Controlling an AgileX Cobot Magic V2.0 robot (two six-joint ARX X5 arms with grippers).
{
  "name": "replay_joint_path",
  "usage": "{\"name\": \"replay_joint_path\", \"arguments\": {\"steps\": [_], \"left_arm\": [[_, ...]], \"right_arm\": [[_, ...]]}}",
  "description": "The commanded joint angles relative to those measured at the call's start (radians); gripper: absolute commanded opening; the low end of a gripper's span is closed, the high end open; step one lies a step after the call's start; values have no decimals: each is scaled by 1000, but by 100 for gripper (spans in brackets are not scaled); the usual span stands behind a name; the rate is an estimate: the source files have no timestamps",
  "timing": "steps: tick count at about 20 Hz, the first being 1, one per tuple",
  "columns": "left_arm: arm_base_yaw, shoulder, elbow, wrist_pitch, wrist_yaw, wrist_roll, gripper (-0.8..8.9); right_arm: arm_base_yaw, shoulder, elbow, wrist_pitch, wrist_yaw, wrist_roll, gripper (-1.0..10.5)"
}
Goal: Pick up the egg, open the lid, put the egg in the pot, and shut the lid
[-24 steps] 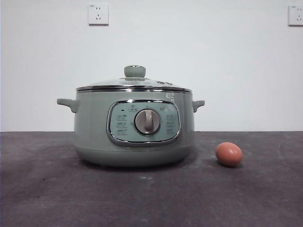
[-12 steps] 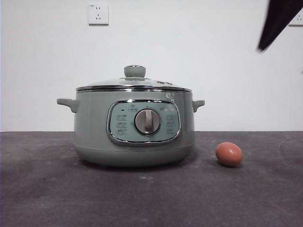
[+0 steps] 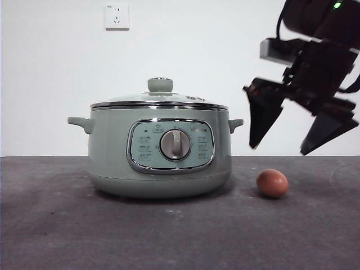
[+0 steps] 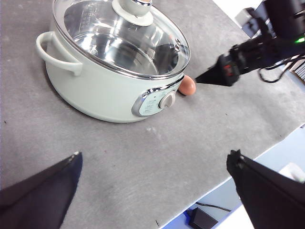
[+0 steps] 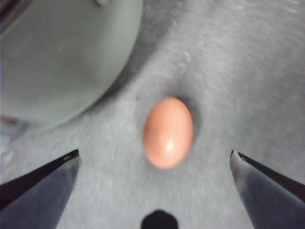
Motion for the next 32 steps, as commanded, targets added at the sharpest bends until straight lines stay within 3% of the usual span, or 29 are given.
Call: {"name": "replay_joint_path", "arguments": {"steps": [1, 4, 12, 16, 21, 26, 32], "left_arm": [[2, -1, 2, 5, -1, 9, 660], [2, -1, 2, 5, -1, 9, 660], [2, -1, 2, 4, -2, 9, 660], [2, -1, 2, 5, -2, 9, 660], [2, -1, 2, 5, -2, 9, 660], [2, -1, 2, 11, -3, 9, 660], [2, 41, 2, 83, -1, 7, 659]], "right_arm": [[4, 49, 3, 35, 5, 28, 594], [10, 106, 3, 63, 34, 31, 591], [10, 161, 3, 111, 31, 42, 371], [10, 175, 3, 114, 29, 49, 366], [9, 175, 3, 114, 23, 48, -10], [8, 155, 3, 88, 27, 48, -18], [6, -74, 3, -42, 32, 40, -18]]}}
